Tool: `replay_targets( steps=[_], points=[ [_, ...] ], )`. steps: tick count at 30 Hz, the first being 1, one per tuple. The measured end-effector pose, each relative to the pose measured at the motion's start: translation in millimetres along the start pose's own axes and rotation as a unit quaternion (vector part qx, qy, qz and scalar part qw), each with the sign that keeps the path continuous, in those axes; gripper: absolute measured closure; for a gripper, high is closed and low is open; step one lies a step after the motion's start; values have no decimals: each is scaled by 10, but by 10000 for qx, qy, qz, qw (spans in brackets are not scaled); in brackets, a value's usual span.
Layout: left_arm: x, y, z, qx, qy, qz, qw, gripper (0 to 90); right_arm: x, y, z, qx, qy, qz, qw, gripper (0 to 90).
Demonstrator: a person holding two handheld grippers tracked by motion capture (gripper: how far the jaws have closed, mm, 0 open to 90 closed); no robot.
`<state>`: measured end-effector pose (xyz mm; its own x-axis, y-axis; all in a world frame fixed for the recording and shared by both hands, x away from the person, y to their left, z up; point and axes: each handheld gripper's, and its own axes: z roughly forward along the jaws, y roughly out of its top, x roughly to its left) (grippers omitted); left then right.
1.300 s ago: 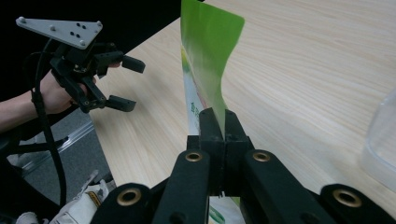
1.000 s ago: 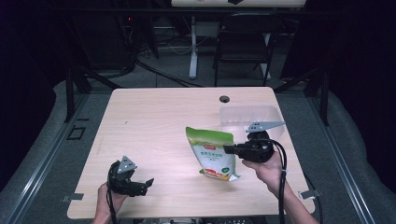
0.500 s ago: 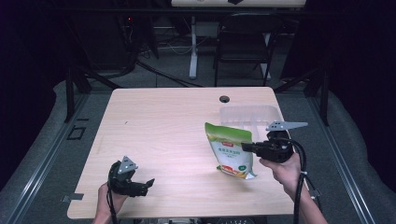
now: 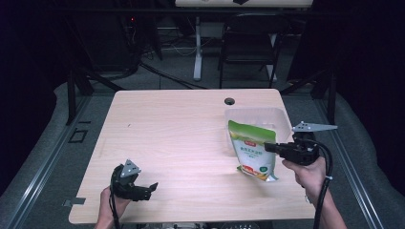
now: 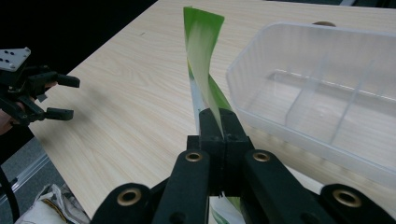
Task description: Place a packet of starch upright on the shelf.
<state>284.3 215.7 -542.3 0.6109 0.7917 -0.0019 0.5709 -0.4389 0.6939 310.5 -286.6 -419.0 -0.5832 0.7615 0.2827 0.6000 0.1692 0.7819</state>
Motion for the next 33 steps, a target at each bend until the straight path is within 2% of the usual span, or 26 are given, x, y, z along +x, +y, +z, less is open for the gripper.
replay_targets(
  steps=[6, 8, 20, 24, 31, 33],
  points=[
    [-16, 8, -15, 24, -18, 53, 10000, 57, -79, 9, -136, -107, -146, 60, 9998, 900],
    [-10, 5, -12, -3, -6, 5, 10000, 57, -115, 8, -192, -190, -204, 113, 9995, 900],
    [1, 4, 10, 76, -18, 7, 10000, 58, -295, 15, -384, -362, -510, 320, 9975, 900],
    [-11, 6, 14, 74, -22, 7, 10000, 58, -309, 36, -422, -432, -543, 318, 9971, 900],
    [-13, 7, 23, 99, -5, 15, 10000, 58, -333, 114, -534, -562, -783, 307, 9949, 900],
    [-13, 6, 25, 101, -6, 9, 9999, 58, -347, 142, -560, -643, -778, 313, 9944, 900]
  ],
)
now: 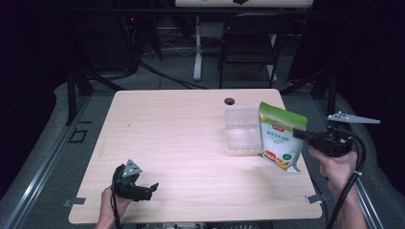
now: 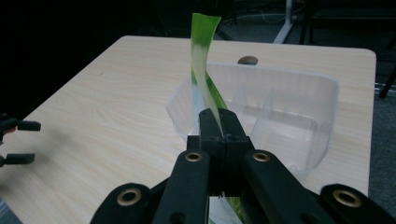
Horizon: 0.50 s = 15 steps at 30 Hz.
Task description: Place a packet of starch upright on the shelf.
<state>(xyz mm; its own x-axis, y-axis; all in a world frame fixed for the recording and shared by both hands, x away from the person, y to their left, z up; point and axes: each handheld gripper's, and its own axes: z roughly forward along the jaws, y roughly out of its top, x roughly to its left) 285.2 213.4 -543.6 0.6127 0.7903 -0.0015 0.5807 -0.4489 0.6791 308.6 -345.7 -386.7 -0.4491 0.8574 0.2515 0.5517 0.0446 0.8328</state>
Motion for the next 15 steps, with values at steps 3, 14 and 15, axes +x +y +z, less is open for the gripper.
replay_targets(
  steps=[3, 14, 15],
  points=[
    [-5, 3, -12, -23, 25, 18, 10000, 58, -13, 58, -34, -113, -70, 49, 9999, 900],
    [-9, 3, -12, -49, 29, 8, 10000, 57, -88, 283, -31, -380, -397, 196, 9983, 900],
    [-8, 3, -10, -51, 30, 11, 10000, 57, -105, 312, 0, -402, -432, 227, 9980, 900]
  ],
)
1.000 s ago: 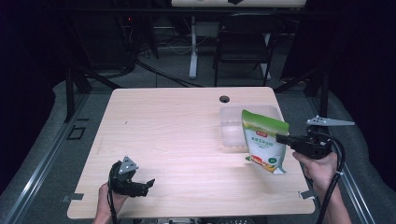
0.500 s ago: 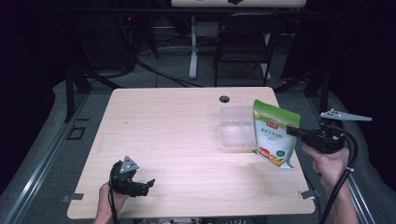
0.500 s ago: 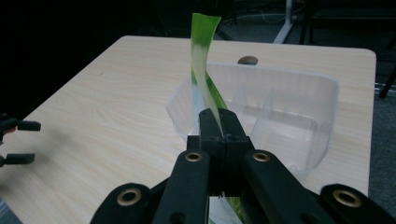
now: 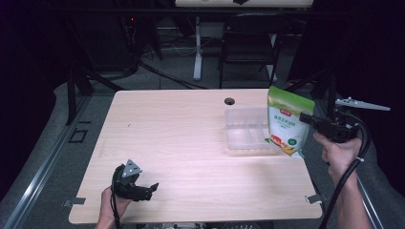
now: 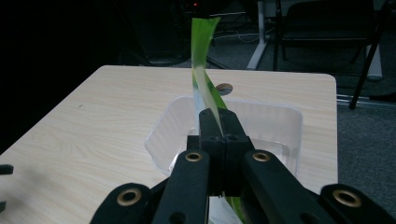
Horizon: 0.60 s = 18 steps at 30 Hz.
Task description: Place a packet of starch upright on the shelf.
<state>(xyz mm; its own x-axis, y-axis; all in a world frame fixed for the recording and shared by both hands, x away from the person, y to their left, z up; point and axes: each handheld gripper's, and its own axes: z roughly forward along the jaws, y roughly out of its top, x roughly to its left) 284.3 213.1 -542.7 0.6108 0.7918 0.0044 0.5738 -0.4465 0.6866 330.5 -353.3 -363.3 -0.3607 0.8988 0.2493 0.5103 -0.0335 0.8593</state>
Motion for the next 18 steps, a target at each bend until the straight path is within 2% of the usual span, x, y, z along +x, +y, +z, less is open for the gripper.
replay_targets(
  steps=[2, 4, 5, 7, 8, 9, 12, 15, 18],
  points=[
    [5, 0, -2, 25, -22, 5, 10000, 57, -3, 26, 37, -25, -123, 8, 9999, 900],
    [4, -1, 0, 13, -34, -15, 10000, 58, -21, 52, 70, -18, -120, 39, 9999, 900],
    [5, -1, 0, 18, -25, -10, 10000, 58, -24, 64, 93, -51, -235, 15, 9997, 900],
    [5, -1, 1, 24, -29, -6, 10000, 58, -28, 70, 109, -57, -255, 24, 9997, 900],
    [6, 0, 0, 32, -31, 9, 10000, 58, -41, 86, 160, -66, -396, 20, 9992, 900],
    [5, 0, 0, 29, -30, 10, 10000, 58, -41, 86, 160, -66, -396, 20, 9992, 900],
    [4, 1, -4, 32, -37, 8, 10000, 58, -55, 103, 264, -58, -616, -14, 9981, 900],
    [5, -1, 0, 25, -27, -6, 10000, 58, -80, 108, 325, -50, -661, 45, 9978, 900],
    [10, -3, 4, 51, -31, -12, 10000, 59, -91, 123, 427, -42, -851, 44, 9964, 900]
  ],
)
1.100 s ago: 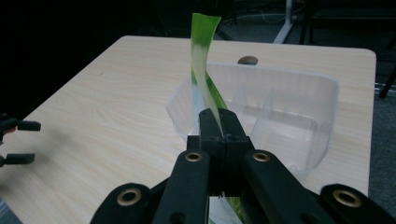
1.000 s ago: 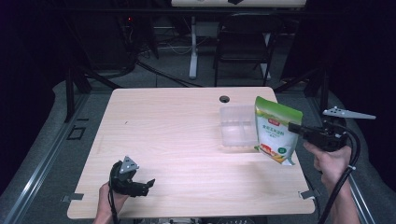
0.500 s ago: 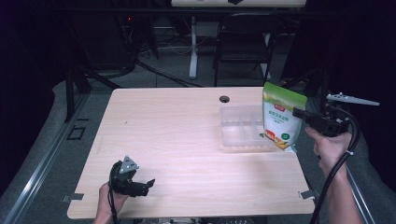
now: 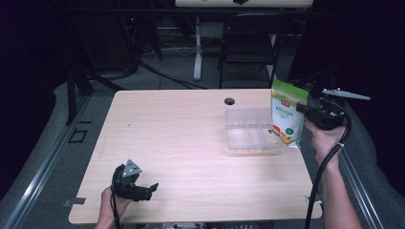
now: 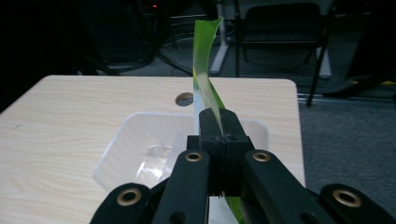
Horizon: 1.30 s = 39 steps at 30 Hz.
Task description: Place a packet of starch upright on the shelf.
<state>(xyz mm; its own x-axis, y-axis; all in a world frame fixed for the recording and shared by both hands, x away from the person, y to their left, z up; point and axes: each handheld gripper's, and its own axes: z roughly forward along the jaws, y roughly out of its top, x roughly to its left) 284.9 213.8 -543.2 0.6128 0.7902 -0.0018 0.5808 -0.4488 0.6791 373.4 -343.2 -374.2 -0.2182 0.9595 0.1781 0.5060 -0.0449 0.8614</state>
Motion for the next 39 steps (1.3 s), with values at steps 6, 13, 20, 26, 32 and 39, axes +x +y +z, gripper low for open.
replay_targets(
  steps=[6, 13, 20, 26, 32, 39],
  points=[
    [4, -5, 1, -3, -20, -25, 10000, 60, 13, 32, 149, 5, -79, 112, 9999, 900],
    [3, -9, 4, -21, -7, -27, 10000, 59, 45, 44, 268, 7, -137, 264, 9996, 900],
    [5, -11, 3, -27, -9, -34, 10000, 60, 69, 21, 398, 77, -295, 337, 9990, 900],
    [4, -10, 8, -14, -24, -35, 10000, 60, 72, -6, 482, 17, -410, 443, 9982, 900],
    [0, -7, 19, 59, -71, -2, 10000, 61, 36, -63, 653, 32, -471, 603, 9971, 900],
    [5, -13, 19, 68, -72, -8, 10000, 61, -11, -147, 802, 227, -527, 599, 9966, 900]
  ],
)
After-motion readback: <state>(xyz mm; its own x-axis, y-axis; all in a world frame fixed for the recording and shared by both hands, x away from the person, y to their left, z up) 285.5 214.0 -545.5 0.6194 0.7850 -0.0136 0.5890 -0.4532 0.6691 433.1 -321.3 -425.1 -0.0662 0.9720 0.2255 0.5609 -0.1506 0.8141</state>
